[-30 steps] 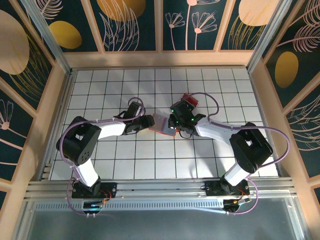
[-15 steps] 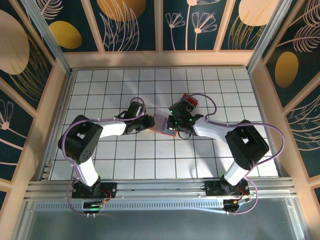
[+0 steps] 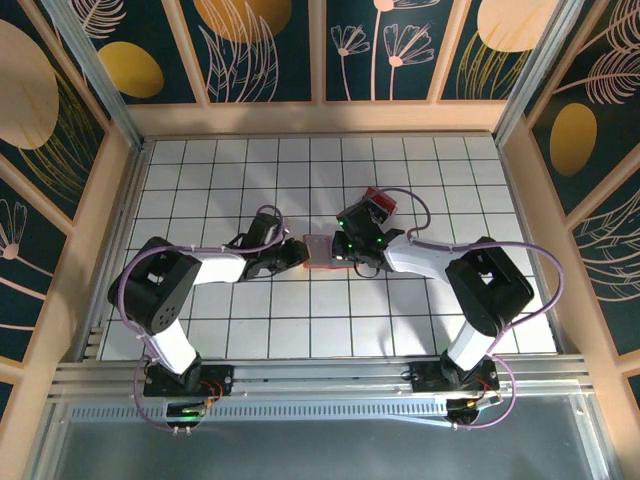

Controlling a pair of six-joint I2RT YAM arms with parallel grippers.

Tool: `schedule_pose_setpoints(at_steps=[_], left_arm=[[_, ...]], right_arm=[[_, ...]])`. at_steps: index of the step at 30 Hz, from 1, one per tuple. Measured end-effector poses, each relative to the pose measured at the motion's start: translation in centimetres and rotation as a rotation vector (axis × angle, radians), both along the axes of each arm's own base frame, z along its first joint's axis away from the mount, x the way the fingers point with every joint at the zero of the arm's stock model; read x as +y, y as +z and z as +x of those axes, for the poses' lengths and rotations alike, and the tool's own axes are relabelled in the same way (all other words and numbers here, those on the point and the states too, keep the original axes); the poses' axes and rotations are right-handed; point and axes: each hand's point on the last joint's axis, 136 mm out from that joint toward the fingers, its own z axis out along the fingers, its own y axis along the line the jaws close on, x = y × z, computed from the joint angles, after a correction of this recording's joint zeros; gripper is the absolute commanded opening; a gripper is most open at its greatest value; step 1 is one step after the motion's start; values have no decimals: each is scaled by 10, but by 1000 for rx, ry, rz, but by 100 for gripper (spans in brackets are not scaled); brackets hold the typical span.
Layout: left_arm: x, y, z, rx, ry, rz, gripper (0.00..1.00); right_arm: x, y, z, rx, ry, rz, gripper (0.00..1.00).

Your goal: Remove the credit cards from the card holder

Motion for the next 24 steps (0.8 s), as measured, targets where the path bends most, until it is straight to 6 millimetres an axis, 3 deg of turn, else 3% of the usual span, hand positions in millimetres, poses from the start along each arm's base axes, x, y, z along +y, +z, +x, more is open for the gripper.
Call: schedule_pose_setpoints(at_steps=[6, 12, 15, 20, 24], left_arm=[[7, 3, -13, 15, 28, -33, 30], [18, 22, -1, -51, 106, -12, 35], [32, 21, 3, -57, 162, 43, 35], [55, 10, 5, -34, 238, 135, 56], [65, 5, 5, -27, 262, 194, 62]], right_arm=[[13, 3, -6, -21, 44, 7, 21], [30, 9, -14, -63, 112, -38, 29], [40, 13, -14, -90, 138, -62, 35], [54, 13, -12, -119, 172, -112, 43], [57, 0, -11, -112, 191, -170, 51]])
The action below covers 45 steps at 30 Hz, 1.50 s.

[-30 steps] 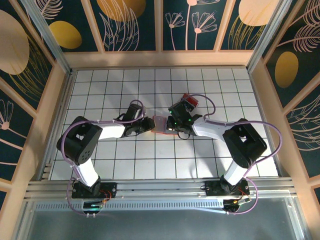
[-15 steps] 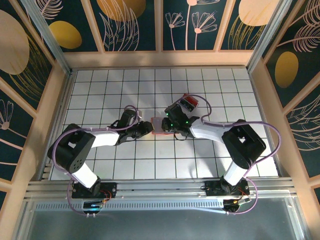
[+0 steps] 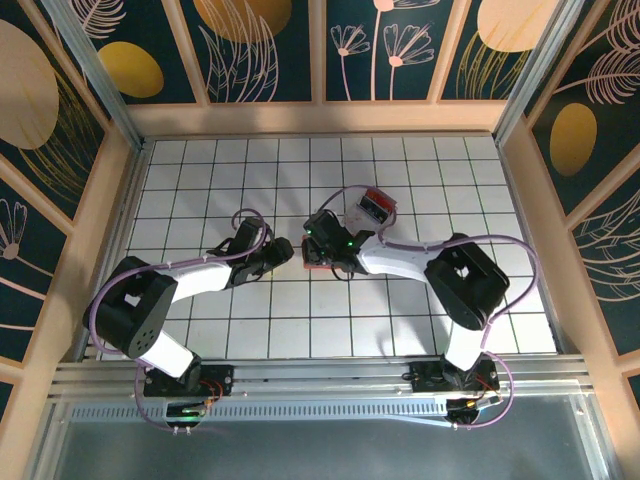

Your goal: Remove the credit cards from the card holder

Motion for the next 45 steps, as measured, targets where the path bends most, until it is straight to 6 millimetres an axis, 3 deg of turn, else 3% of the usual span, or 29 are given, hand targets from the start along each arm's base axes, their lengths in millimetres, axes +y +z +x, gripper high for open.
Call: schedule_pose_setpoints(at_steps=[12, 20, 24, 29, 35, 45], left_arm=[[18, 7, 4, -31, 32, 109, 68], [18, 8, 5, -36, 17, 121, 70], [15, 13, 10, -57, -5, 129, 75], [13, 15, 16, -81, -39, 204, 99], [12, 21, 23, -110, -42, 342, 99], [39, 19, 27, -104, 44, 372, 99]], right_arm=[[-5, -30, -1, 37, 12, -98, 53], [-8, -35, 2, 35, -4, -126, 34], [-9, -35, 3, 35, -12, -130, 24], [-11, -35, 4, 40, -19, -123, 25], [-11, -27, -2, 37, -5, -89, 34], [4, -10, -9, -11, 58, -85, 51]])
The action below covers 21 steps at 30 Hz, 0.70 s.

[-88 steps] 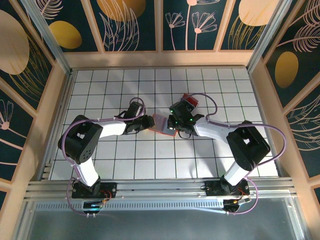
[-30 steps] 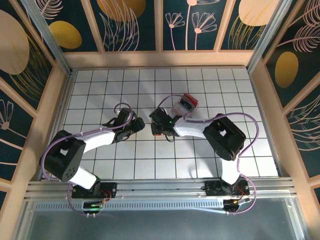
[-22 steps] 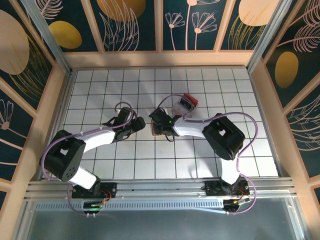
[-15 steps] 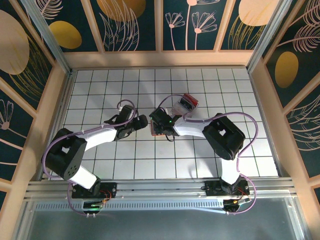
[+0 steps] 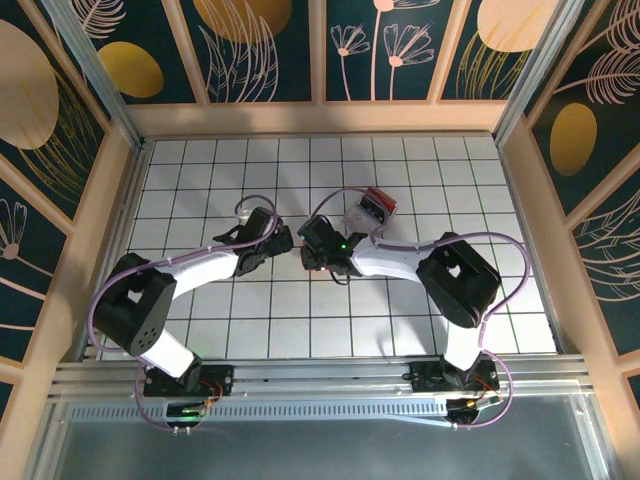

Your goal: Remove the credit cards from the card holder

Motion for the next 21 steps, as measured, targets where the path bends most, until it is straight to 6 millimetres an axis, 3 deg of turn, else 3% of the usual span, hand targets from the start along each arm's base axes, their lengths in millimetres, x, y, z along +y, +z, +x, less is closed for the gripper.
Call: schedule_pose_setpoints(at_steps=[4, 11, 15, 21], left_arm=[[10, -1, 0, 3, 26, -1, 99], [11, -1, -2, 0, 27, -8, 99], [11, -2, -3, 2, 27, -9, 99], [10, -2, -3, 4, 24, -10, 99]], right_arm=[[3, -5, 3, -10, 8, -25, 56], [-5, -25, 4, 0, -10, -89, 57], [-5, -25, 4, -3, -10, -88, 52], [-2, -26, 4, 3, -15, -56, 35]])
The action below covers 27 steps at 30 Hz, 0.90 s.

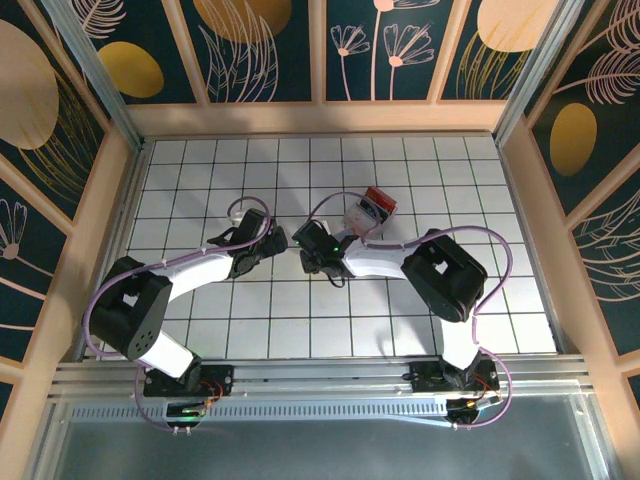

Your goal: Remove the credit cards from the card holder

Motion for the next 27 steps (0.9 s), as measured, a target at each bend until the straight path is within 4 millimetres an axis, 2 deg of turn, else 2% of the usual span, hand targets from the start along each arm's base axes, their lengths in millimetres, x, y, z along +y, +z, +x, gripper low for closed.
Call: schedule_pose_setpoints(at_steps=[10, 15, 21, 27], left_arm=[[-1, 0, 0, 3, -4, -5, 99], [-1, 0, -1, 3, -5, -5, 99], [-1, 1, -1, 1, -20, 8, 99], [-4, 3, -7, -4, -60, 62, 99]], right_arm=[[-3, 0, 1, 15, -32, 63, 16], [-3, 2, -1, 38, -39, 99, 13], [2, 5, -15, 105, -36, 166, 6], [10, 13, -28, 178, -42, 260, 5]])
